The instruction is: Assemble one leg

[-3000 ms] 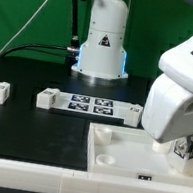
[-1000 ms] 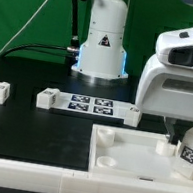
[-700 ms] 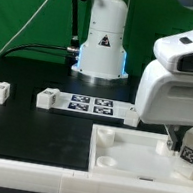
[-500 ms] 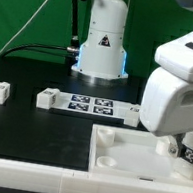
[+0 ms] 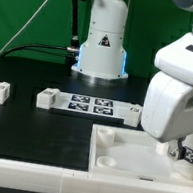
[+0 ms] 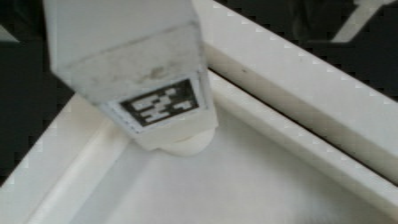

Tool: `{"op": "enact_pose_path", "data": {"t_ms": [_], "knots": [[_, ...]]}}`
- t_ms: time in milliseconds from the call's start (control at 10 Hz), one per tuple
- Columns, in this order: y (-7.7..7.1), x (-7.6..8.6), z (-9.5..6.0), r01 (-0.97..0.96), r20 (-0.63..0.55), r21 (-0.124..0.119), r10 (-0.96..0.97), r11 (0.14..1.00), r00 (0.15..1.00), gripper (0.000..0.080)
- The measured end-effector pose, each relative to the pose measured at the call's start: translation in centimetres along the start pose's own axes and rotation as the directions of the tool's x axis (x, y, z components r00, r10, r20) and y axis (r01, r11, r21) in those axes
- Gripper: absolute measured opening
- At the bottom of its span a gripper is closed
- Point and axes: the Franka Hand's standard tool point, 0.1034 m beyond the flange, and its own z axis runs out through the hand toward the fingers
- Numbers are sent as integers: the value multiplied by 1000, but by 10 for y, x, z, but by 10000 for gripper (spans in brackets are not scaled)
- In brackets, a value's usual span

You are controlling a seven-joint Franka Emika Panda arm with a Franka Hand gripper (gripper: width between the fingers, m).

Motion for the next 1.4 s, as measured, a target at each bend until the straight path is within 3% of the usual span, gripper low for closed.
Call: {"op": "enact_pose_path", "data": {"t_ms": [200,400,900,1000,1100,1300,1400], "knots": [[0,0,1,0,1,0,0,1000,1000,637],[0,0,1,0,1,1,0,1000,1000,286],[0,0,1,-44,1,2,44,999,999,290],[-1,0,2,-193,2,3,193,981,981,290],[1,-2,3,-445,7,-6,445,896,896,290],[3,-2,4,-661,15,-14,661,751,750,290],[5,-4,4,-807,12,-17,807,591,591,291]]}}
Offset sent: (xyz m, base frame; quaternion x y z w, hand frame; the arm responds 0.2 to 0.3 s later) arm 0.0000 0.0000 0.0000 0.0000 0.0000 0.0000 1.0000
